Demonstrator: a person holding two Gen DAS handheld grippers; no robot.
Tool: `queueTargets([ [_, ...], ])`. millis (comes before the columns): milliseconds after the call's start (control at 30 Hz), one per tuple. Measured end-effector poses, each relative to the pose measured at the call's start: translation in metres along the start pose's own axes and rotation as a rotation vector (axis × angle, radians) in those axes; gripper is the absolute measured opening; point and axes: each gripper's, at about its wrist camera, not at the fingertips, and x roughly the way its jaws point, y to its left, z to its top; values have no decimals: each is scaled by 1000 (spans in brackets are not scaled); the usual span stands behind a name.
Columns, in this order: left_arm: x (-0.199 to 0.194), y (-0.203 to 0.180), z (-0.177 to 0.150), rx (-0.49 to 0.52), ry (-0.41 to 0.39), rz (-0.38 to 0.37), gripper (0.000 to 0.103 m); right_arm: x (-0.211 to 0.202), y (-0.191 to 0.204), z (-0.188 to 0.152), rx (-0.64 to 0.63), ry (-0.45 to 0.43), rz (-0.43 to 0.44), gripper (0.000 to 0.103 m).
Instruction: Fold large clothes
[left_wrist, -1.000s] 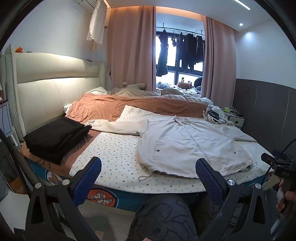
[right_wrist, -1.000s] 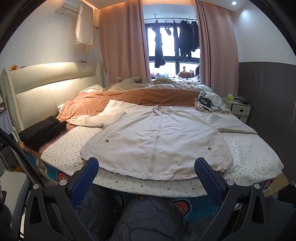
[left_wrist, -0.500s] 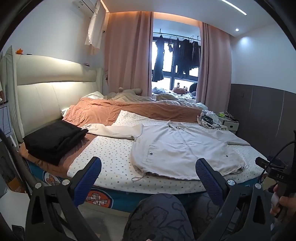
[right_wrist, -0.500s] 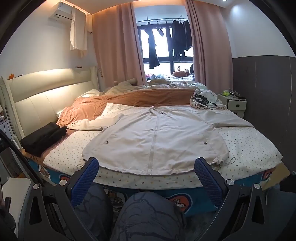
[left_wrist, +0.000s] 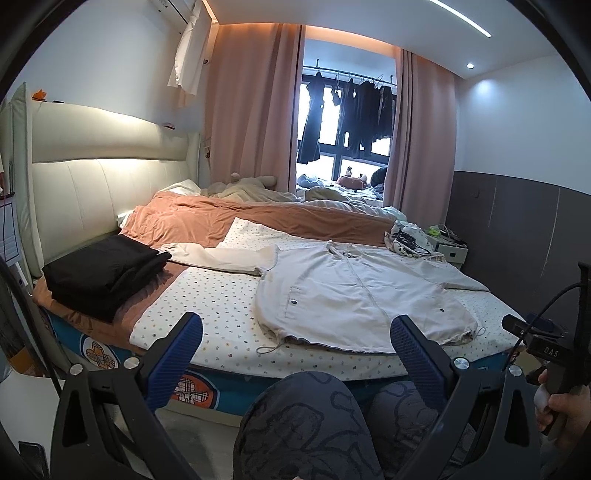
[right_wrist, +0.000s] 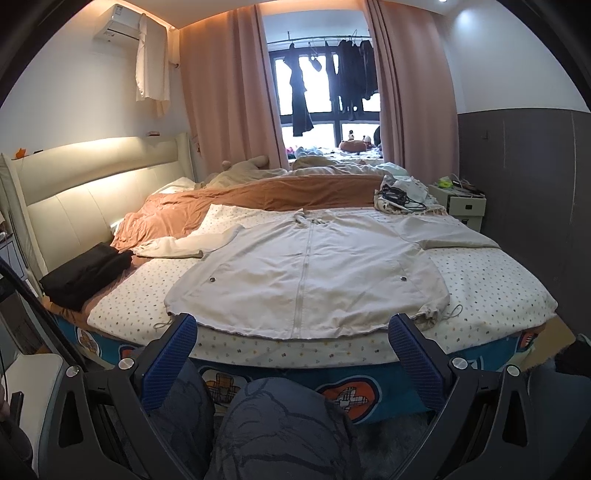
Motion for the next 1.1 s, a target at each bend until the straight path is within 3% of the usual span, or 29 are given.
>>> queueTargets([
  [300, 1, 6, 1, 9, 16, -25, 103, -7, 0, -2, 2, -16, -5, 103],
  [767, -7, -3, 1, 81, -1, 2, 103, -1, 2, -5, -6, 1, 13, 103],
  [1100, -4, 13, 5, 46, -1, -5, 103, 3, 6, -5, -1, -5, 20, 103],
])
